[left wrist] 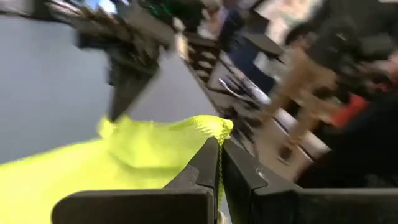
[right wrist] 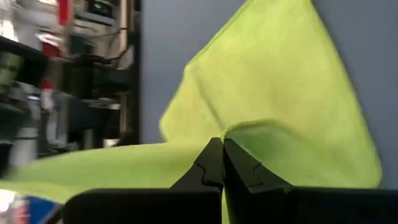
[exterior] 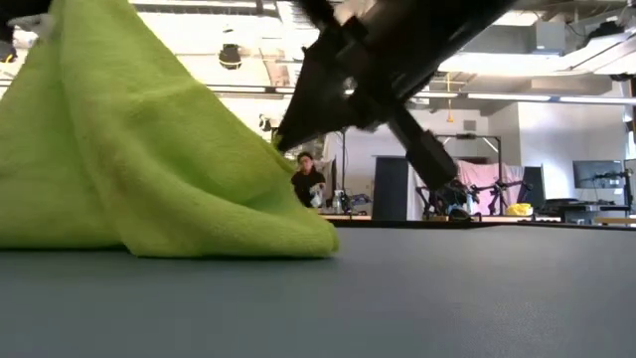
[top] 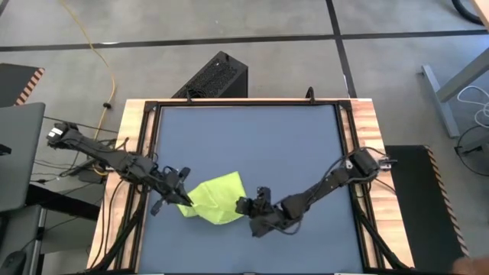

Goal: Roll towel
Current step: Roll the green towel

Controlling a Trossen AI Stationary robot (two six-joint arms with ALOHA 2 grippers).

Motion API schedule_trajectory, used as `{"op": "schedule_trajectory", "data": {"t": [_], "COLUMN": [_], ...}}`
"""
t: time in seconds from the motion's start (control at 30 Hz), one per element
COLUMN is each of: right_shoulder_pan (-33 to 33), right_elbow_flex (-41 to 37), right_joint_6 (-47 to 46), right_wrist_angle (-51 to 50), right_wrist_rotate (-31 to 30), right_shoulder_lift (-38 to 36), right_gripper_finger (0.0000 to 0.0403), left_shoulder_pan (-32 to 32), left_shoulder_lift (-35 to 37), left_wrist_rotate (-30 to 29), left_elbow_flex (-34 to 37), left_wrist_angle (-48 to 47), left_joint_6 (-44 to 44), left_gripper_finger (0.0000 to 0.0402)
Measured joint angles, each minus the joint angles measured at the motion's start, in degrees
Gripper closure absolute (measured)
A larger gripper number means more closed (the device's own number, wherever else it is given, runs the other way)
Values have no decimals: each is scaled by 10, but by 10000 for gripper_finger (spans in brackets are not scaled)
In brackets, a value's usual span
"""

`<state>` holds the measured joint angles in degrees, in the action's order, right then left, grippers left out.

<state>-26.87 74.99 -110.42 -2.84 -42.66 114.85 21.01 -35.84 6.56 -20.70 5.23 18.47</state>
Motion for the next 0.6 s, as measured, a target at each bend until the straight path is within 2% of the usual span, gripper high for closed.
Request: {"op": "schedule_trajectory", "data": {"t": [0.17, 0.3, 0.43, 0.6], "right_shoulder_pan": [40, 75, 117, 161], "right_elbow_flex": [13, 13, 13, 13], "right_joint_6": [47, 80, 104, 160], "right_wrist_angle": [-45, -41, -35, -35], "right_wrist_rotate": [15, 26, 81, 131], "right_shoulder_lift": [-10, -11, -11, -11], "right_gripper_finger": [385, 380, 358, 330], "left_shoulder_pan": [0, -1, -1, 0], "left_shoulder_lift": [111, 146, 152, 143], "left_wrist_rotate": [-165, -251, -305, -323], "left_elbow_flex": [-1, -1, -1, -1], "left_wrist_angle": [-121, -215, -260, -271], "left_joint_6": [-15, 10, 37, 51], "left_gripper_finger": [401, 401, 401, 401]}}
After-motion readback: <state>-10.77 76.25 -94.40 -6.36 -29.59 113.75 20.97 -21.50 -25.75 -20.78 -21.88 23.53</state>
